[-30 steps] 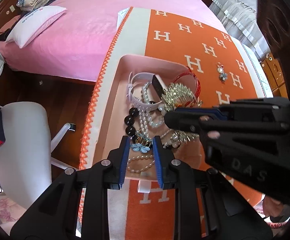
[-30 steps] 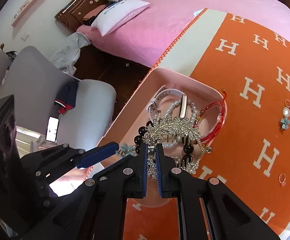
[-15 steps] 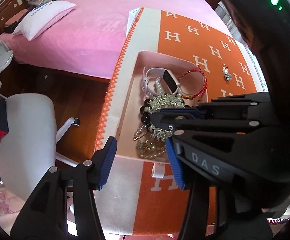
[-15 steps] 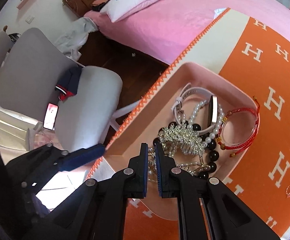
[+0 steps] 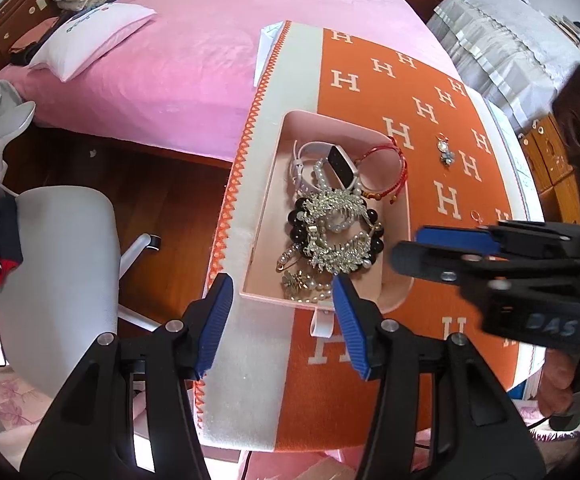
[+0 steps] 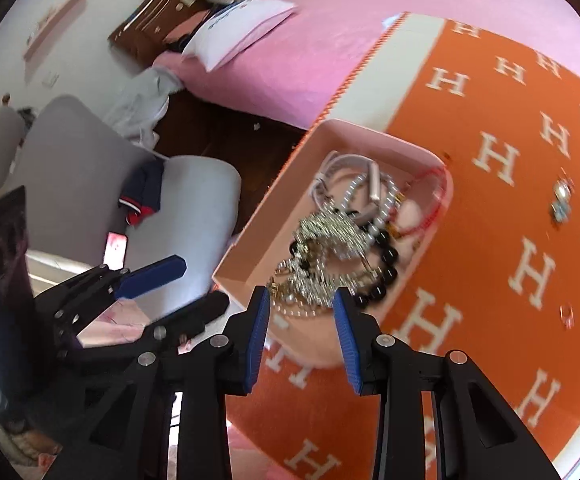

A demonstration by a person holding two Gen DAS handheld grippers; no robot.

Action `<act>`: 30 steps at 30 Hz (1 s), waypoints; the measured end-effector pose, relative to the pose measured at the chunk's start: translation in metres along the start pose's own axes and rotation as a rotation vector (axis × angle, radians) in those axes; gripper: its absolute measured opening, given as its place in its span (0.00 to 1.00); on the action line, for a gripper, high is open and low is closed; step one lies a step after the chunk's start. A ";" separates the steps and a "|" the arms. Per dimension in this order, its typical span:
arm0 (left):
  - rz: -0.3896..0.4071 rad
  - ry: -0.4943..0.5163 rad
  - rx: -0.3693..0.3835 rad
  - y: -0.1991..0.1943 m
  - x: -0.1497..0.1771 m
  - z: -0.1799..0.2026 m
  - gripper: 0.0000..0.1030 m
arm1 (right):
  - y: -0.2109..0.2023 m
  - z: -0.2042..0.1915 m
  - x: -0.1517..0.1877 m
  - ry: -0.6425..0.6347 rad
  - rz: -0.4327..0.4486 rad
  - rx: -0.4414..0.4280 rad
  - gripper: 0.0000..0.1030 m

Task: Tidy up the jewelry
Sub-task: 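Carry the charm into the pink tray with the left tool while the right drops the hair comb there, then move the right tool to the pink-stone ring while the left moves to the blue flower pendant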

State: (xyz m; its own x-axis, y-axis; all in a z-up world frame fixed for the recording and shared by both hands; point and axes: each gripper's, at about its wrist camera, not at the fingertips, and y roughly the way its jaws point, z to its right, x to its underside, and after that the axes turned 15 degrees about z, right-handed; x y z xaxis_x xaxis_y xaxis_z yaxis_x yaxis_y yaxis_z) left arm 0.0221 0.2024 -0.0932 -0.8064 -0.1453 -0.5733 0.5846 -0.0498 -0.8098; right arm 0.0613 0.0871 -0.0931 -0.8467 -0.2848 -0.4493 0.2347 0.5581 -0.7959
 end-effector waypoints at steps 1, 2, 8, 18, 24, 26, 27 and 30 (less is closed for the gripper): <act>-0.008 0.008 -0.002 -0.001 0.000 0.002 0.47 | -0.007 0.002 0.003 0.010 0.008 0.003 0.33; -0.013 0.013 0.004 -0.002 0.000 0.003 0.47 | -0.017 0.006 0.007 0.020 0.021 0.008 0.33; -0.015 0.057 0.039 -0.007 -0.002 0.021 0.47 | -0.071 0.034 0.037 0.069 0.071 0.049 0.33; 0.017 0.191 0.144 -0.016 -0.021 0.085 0.47 | -0.142 0.094 0.077 0.228 0.162 0.155 0.33; 0.017 0.253 0.185 -0.010 -0.027 0.125 0.47 | -0.167 0.126 0.087 0.302 0.214 0.198 0.33; 0.005 0.268 0.193 -0.003 -0.028 0.138 0.47 | -0.170 0.136 0.090 0.315 0.225 0.207 0.33; 0.001 0.273 0.194 0.000 -0.028 0.143 0.47 | -0.169 0.139 0.090 0.319 0.228 0.214 0.33; -0.011 0.283 0.194 0.011 -0.030 0.156 0.47 | -0.166 0.150 0.094 0.331 0.236 0.225 0.33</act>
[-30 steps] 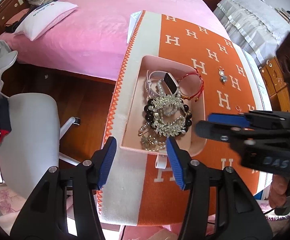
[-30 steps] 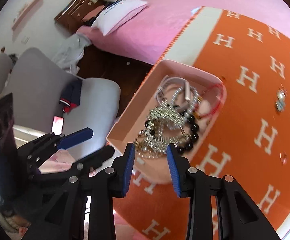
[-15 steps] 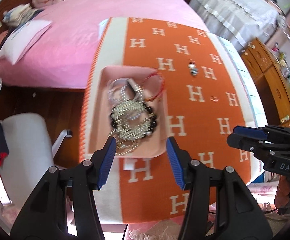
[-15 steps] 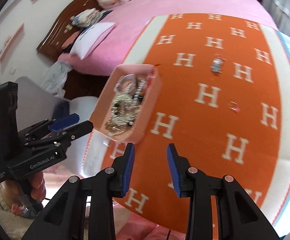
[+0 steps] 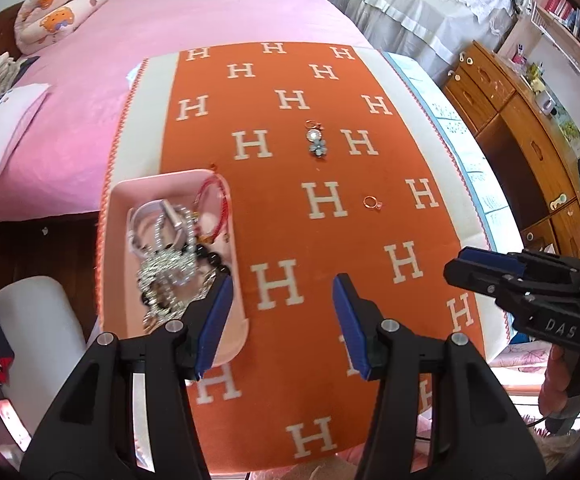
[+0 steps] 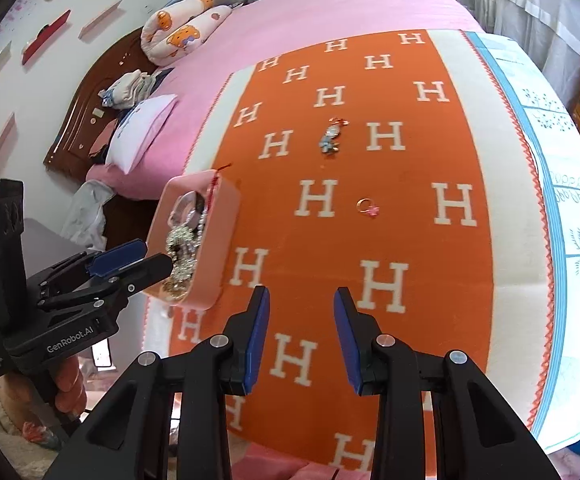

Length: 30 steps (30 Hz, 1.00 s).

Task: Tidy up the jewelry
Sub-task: 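Move the right tool to the pink-stone ring while the left moves to the blue flower pendant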

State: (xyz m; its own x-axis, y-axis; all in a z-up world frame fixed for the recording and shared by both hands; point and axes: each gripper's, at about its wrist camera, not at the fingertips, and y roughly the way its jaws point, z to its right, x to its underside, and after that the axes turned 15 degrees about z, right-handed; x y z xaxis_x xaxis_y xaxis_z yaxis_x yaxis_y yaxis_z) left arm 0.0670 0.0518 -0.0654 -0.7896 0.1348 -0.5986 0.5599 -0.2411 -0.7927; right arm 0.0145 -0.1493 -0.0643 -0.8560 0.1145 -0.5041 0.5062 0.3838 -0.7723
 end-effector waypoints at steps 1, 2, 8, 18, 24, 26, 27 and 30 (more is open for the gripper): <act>-0.004 -0.001 0.000 0.004 -0.002 0.002 0.47 | 0.003 0.003 0.000 -0.001 0.004 0.004 0.33; -0.008 -0.003 0.001 0.008 -0.003 0.004 0.47 | 0.006 0.006 0.000 -0.009 0.010 0.008 0.33; -0.033 -0.014 -0.006 0.037 -0.011 0.016 0.47 | 0.038 0.014 -0.005 -0.170 0.043 0.047 0.32; -0.075 -0.065 -0.041 0.096 -0.025 0.029 0.47 | 0.112 0.034 -0.026 -0.388 0.016 -0.007 0.32; -0.081 -0.099 -0.065 0.125 -0.037 0.031 0.47 | 0.145 0.040 -0.030 -0.513 -0.019 -0.060 0.31; -0.082 -0.110 -0.070 0.132 -0.041 0.030 0.47 | 0.153 0.042 -0.031 -0.546 -0.035 -0.080 0.28; -0.082 -0.116 -0.073 0.136 -0.043 0.030 0.47 | 0.157 0.043 -0.031 -0.567 -0.037 -0.088 0.25; -0.083 -0.127 -0.081 0.147 -0.047 0.029 0.47 | 0.161 0.041 -0.031 -0.630 -0.026 -0.106 0.20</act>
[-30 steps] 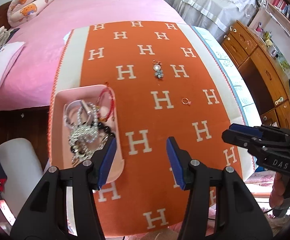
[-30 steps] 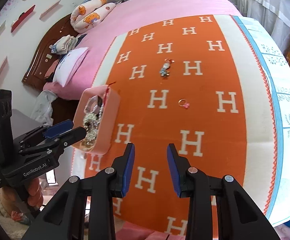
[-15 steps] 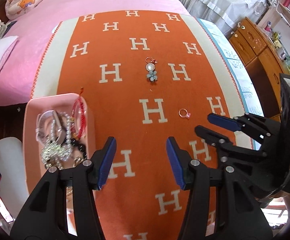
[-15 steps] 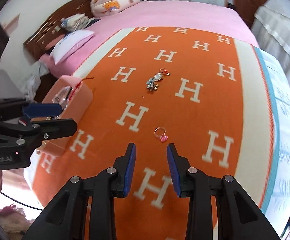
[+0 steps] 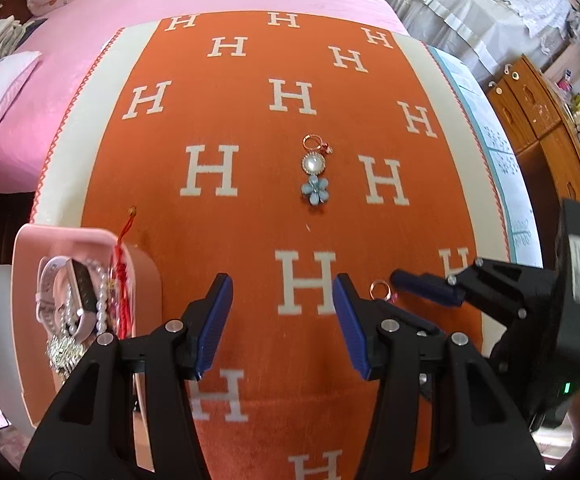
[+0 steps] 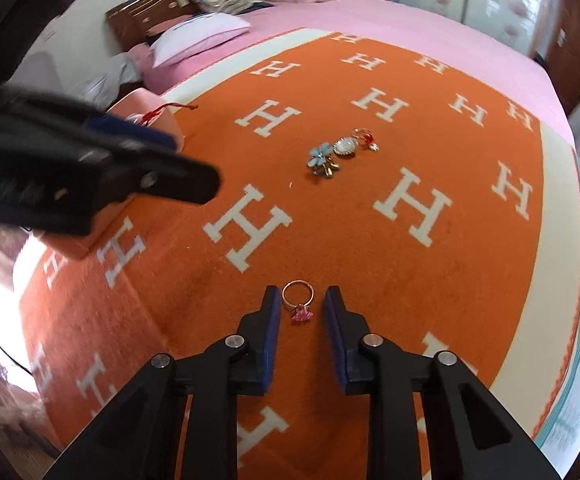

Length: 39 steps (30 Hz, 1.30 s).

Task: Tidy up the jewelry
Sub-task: 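Move the right tool to the pink-stone ring while the left moves to the blue flower pendant, then close the right tool on the pink-stone ring and lift it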

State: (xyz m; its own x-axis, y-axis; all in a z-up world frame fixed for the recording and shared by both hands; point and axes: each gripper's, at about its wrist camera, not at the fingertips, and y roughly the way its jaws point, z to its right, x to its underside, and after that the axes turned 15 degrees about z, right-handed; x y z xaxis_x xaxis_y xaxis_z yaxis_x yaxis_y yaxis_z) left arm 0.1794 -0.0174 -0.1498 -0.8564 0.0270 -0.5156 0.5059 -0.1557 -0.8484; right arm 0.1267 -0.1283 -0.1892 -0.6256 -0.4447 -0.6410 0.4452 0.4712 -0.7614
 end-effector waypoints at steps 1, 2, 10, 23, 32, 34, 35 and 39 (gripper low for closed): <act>0.000 -0.003 -0.001 0.003 -0.002 0.000 0.47 | 0.001 -0.001 0.000 -0.016 0.003 0.001 0.17; -0.001 -0.005 -0.001 0.006 -0.003 0.000 0.47 | 0.002 -0.001 0.000 -0.027 0.006 -0.001 0.16; 0.000 0.035 -0.002 0.028 -0.016 0.011 0.47 | 0.003 0.015 -0.001 0.019 0.039 0.031 0.15; -0.005 0.009 0.007 0.072 -0.042 0.022 0.44 | 0.010 0.069 -0.010 0.232 0.078 0.086 0.15; 0.006 0.004 -0.010 0.081 -0.041 0.025 0.15 | 0.003 0.070 -0.005 0.251 0.092 0.080 0.15; 0.012 0.010 -0.005 0.081 -0.040 0.026 0.15 | 0.002 0.070 -0.005 0.250 0.091 0.081 0.15; 0.014 0.012 -0.004 0.080 -0.039 0.026 0.15 | 0.002 0.070 -0.004 0.251 0.090 0.082 0.15; 0.022 0.013 0.003 0.071 -0.035 0.024 0.15 | 0.001 0.070 -0.006 0.269 0.083 0.087 0.15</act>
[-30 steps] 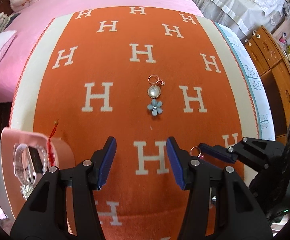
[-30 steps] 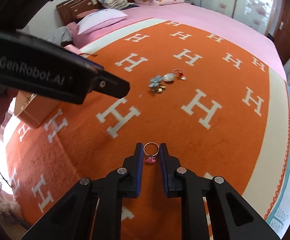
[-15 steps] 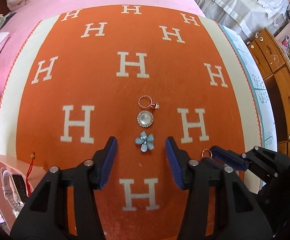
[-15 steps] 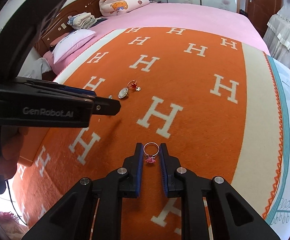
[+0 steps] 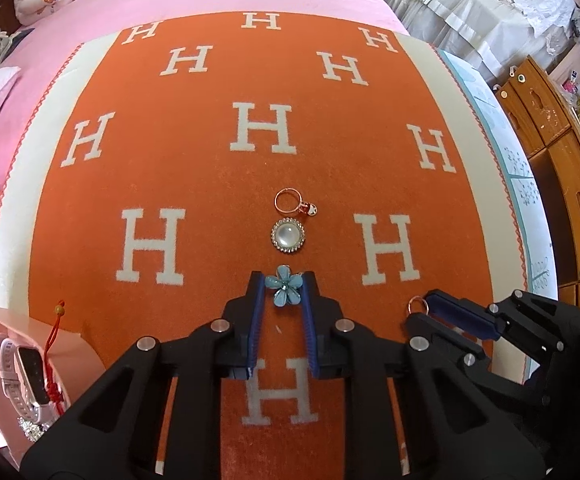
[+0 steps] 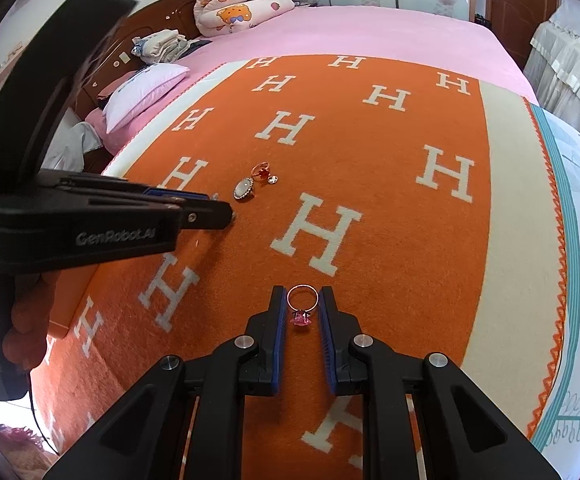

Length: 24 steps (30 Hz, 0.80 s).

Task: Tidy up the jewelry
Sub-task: 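Close the right tool on the pink-stone ring and lift it, then grasp the blue flower pendant with the left tool while the right holds the ring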

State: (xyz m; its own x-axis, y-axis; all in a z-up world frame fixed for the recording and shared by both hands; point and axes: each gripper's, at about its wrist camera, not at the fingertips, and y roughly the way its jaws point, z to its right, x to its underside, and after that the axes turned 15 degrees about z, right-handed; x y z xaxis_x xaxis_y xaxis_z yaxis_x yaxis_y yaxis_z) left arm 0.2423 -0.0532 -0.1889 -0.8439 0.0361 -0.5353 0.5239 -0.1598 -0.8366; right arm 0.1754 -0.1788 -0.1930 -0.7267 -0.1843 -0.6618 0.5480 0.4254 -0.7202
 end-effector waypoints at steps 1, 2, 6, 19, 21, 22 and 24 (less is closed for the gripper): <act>0.005 0.001 0.001 -0.004 0.001 -0.001 0.15 | -0.001 0.000 0.000 0.009 0.000 0.000 0.15; 0.009 0.002 0.002 -0.008 0.001 -0.002 0.15 | -0.002 -0.001 -0.001 0.016 0.001 0.000 0.15; 0.036 0.015 0.009 -0.032 0.006 -0.006 0.15 | -0.007 -0.008 -0.003 0.029 0.003 0.004 0.15; 0.130 0.035 -0.016 -0.147 0.044 -0.051 0.15 | -0.046 -0.096 -0.016 0.009 0.027 -0.063 0.15; 0.136 0.026 -0.037 -0.162 0.054 -0.066 0.15 | -0.051 -0.118 -0.021 -0.009 0.033 -0.085 0.15; 0.138 0.020 -0.049 -0.168 0.059 -0.075 0.15 | -0.054 -0.128 -0.023 -0.019 0.037 -0.096 0.15; 0.140 -0.003 -0.070 -0.178 0.066 -0.093 0.15 | -0.060 -0.151 -0.029 -0.048 0.048 -0.118 0.15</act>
State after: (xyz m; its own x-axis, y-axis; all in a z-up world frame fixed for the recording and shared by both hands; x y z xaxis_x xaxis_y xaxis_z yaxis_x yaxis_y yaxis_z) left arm 0.1035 0.0696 -0.0861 -0.7624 0.0149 -0.6470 0.6431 -0.0942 -0.7600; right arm 0.1016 -0.0652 -0.0992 -0.6782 -0.2022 -0.7065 0.5273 0.5358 -0.6595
